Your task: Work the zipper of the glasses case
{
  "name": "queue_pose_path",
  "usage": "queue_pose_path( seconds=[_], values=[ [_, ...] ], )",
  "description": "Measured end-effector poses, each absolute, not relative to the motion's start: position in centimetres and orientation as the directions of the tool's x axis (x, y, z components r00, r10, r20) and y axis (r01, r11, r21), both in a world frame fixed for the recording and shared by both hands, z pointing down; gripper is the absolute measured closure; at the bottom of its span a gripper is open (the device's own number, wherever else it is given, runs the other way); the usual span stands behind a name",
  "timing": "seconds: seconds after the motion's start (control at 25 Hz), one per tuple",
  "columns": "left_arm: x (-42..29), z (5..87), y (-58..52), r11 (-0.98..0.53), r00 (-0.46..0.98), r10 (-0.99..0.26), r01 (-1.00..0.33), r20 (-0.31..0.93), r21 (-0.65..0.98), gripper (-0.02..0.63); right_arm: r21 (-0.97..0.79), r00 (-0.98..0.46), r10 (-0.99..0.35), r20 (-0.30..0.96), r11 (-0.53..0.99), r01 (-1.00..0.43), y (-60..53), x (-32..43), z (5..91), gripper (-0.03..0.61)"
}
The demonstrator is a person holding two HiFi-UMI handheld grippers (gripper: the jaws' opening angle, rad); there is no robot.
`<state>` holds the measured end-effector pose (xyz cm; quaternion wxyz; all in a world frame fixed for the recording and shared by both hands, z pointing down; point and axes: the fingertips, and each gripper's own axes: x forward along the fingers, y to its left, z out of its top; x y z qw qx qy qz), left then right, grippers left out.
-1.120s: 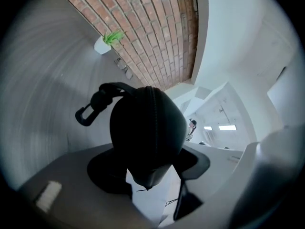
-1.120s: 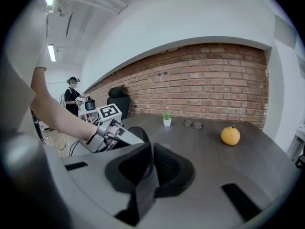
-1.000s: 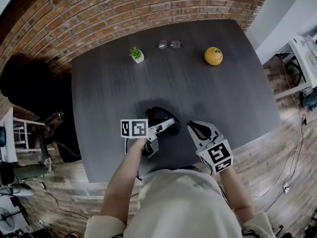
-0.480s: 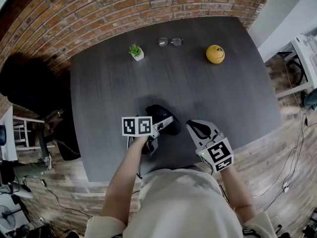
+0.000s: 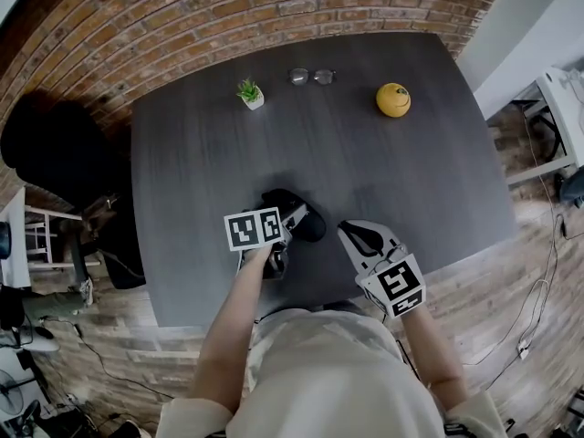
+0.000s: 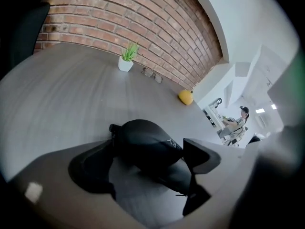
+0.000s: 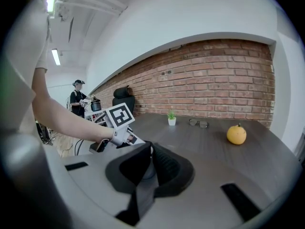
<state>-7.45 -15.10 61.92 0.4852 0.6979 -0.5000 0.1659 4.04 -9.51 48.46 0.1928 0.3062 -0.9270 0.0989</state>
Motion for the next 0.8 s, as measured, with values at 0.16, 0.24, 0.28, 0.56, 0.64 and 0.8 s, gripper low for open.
queue_pose_path(
  seconds=[0.16, 0.24, 0.28, 0.56, 0.64, 0.8],
  values=[
    [-8.7, 61.6, -14.1, 0.011, 0.394, -0.563, -0.875, 0.726, 0.484, 0.166, -0.085, -0.744, -0.521, 0.419, 0.793, -0.603, -8.5, 4.0, 48.5, 0.560],
    [-9.0, 61.2, -13.6, 0.007, 0.385, -0.579, -0.879, 0.719, 0.477, 0.167, -0.100, -0.745, -0.518, 0.421, 0.789, -0.606, -8.2, 4.1, 48.8, 0.559],
    [-9.1, 60.9, -13.4, -0.005, 0.380, -0.590, -0.884, 0.712, 0.468, 0.169, -0.105, -0.743, -0.517, 0.425, 0.787, -0.608, -8.2, 4.1, 49.0, 0.560],
    [-10.8, 56.3, -11.7, -0.074, 0.327, -0.730, -0.911, 0.601, 0.405, 0.297, -0.050, -0.696, -0.589, 0.411, 0.748, -0.662, -8.8, 3.8, 49.5, 0.561],
    [-12.2, 54.8, -10.9, -0.039, 0.257, -0.777, -0.930, 0.574, 0.365, 0.504, -0.052, -0.674, -0.629, 0.387, 0.715, -0.697, -8.8, 3.8, 48.8, 0.576],
    [-13.4, 52.1, -9.2, -0.062, 0.212, -0.833, -0.954, 0.511, 0.294, 0.594, -0.035, -0.642, -0.689, 0.336, 0.672, -0.740, -7.8, 3.0, 47.1, 0.577]
  ],
)
